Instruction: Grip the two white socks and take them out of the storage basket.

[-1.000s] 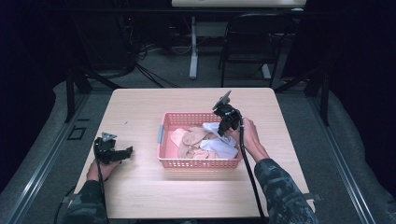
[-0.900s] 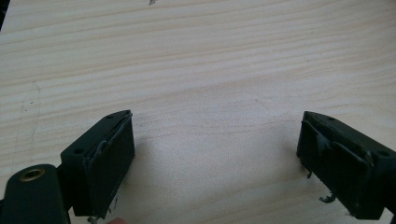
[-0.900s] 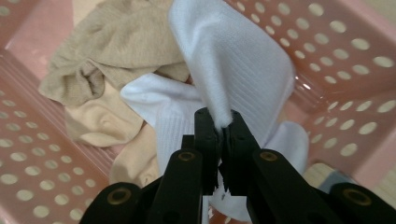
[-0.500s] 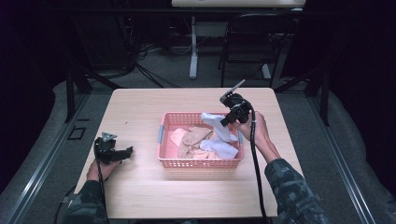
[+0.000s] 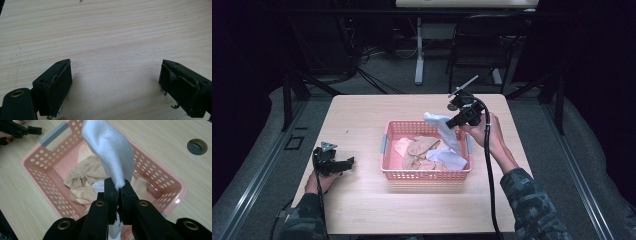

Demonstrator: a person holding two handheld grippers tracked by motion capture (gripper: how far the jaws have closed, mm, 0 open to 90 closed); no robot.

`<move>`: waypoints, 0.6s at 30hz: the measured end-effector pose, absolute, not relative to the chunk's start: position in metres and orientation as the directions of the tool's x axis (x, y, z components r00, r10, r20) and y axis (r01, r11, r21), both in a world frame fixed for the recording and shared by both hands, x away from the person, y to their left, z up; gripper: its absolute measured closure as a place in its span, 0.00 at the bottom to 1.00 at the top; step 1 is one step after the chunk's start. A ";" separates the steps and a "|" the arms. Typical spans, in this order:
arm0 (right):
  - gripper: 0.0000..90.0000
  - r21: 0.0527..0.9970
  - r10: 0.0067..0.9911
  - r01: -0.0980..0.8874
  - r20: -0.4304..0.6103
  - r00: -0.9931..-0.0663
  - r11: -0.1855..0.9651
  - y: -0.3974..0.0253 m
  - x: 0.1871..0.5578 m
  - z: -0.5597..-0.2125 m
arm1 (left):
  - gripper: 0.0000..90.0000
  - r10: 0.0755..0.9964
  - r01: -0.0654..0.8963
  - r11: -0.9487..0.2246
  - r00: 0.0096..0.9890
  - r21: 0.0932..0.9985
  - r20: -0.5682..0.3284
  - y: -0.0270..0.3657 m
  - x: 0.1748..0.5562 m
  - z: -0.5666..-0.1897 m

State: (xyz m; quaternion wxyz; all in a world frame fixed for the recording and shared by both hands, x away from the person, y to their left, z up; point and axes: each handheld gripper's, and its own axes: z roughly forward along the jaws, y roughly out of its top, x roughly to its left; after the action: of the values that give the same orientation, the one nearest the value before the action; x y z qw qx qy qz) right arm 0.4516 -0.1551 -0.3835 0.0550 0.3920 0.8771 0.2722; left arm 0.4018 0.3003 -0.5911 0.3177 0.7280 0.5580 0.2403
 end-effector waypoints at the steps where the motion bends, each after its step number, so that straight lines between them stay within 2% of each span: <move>1: 0.96 0.524 0.717 0.656 0.118 -0.687 0.543 -0.155 0.451 -0.381 | 0.12 0.965 0.660 -0.175 0.262 0.731 -0.005 0.300 0.402 -0.591; 18: 0.96 0.586 0.704 0.619 0.114 -0.701 0.522 -0.167 0.441 -0.346 | 0.12 0.965 0.660 -0.176 0.263 0.730 -0.005 0.300 0.402 -0.591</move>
State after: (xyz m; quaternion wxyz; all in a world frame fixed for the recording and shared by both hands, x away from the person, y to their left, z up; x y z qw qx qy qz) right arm 0.4405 -0.1672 -0.3463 0.0687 0.3802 0.8697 0.3070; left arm 0.4018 0.3003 -0.5911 0.3176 0.7284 0.5577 0.2399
